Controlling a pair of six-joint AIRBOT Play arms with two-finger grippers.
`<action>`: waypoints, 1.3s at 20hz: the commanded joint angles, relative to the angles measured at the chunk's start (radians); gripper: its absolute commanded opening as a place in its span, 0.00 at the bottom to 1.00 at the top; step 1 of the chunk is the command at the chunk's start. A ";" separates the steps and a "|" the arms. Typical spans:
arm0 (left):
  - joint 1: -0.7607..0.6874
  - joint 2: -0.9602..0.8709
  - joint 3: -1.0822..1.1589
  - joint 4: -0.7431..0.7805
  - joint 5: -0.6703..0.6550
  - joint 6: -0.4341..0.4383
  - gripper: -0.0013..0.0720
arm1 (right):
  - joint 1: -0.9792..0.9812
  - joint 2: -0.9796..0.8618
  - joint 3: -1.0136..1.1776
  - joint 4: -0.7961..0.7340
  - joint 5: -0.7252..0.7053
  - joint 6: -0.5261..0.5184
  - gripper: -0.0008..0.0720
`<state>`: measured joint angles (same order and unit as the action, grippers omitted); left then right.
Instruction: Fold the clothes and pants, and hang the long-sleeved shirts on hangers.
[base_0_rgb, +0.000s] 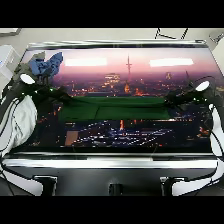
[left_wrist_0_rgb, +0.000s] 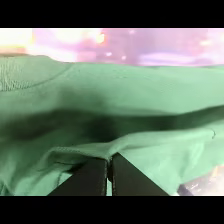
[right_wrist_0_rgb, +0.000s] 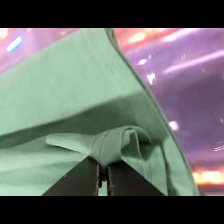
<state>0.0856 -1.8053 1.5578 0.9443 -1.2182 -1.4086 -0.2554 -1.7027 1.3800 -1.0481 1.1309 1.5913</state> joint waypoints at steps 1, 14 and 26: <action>-0.015 -0.087 0.027 -0.002 -0.076 -0.010 0.11 | 0.010 -0.039 0.004 0.026 0.001 0.006 0.13; 0.061 0.100 0.056 -0.040 -0.185 -0.031 0.89 | -0.151 -0.153 0.075 0.204 0.145 -0.101 0.99; -0.092 0.145 0.054 -0.092 -0.069 -0.032 0.85 | -0.015 -0.204 0.106 0.322 0.194 -0.206 0.06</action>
<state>0.0395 -1.6581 1.6131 0.8597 -1.3483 -1.4403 -0.2821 -1.9213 1.4677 -0.7906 1.2530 1.4460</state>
